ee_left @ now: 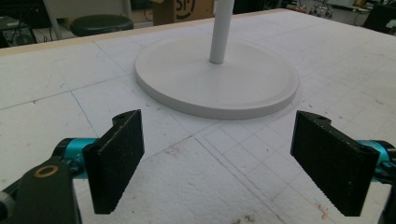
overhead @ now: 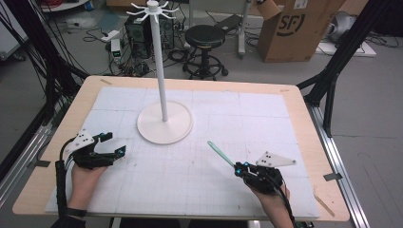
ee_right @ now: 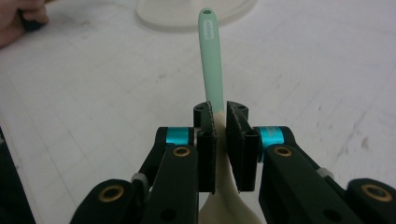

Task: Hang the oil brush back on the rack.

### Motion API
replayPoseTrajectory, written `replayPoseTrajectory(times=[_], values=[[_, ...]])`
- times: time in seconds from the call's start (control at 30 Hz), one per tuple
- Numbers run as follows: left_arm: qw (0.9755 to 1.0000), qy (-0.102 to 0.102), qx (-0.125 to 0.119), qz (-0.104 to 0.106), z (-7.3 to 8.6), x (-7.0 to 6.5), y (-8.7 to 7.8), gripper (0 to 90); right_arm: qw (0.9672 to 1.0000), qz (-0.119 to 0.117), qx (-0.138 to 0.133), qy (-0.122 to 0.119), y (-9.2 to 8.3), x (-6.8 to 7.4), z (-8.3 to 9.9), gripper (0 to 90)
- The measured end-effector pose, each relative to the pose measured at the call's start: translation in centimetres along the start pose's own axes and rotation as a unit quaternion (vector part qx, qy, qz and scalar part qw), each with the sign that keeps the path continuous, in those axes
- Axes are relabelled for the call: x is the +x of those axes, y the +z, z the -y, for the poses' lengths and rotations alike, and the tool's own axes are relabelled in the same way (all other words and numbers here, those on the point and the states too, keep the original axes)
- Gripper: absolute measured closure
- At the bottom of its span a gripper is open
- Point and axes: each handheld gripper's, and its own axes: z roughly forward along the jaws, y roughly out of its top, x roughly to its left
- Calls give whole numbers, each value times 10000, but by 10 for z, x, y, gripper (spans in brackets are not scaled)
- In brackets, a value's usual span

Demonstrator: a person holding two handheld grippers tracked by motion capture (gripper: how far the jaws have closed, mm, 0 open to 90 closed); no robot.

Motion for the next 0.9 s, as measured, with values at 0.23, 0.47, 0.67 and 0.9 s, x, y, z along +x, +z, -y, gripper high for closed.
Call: replayPoseTrajectory(times=[0.23,0.47,0.67,0.9], values=[[10000,-1,-2,6,0,0,0,180,9992,-122,-391,-21,-8,-5,-40,828],[10000,2,-4,16,0,0,0,181,9971,-236,-721,-74,-15,-9,-82,828],[10000,-12,-9,21,0,0,0,182,9951,-328,-922,-125,-19,-11,-118,828],[10000,-6,-9,21,0,0,0,182,9924,-439,-1129,-218,-23,-8,-155,828]])
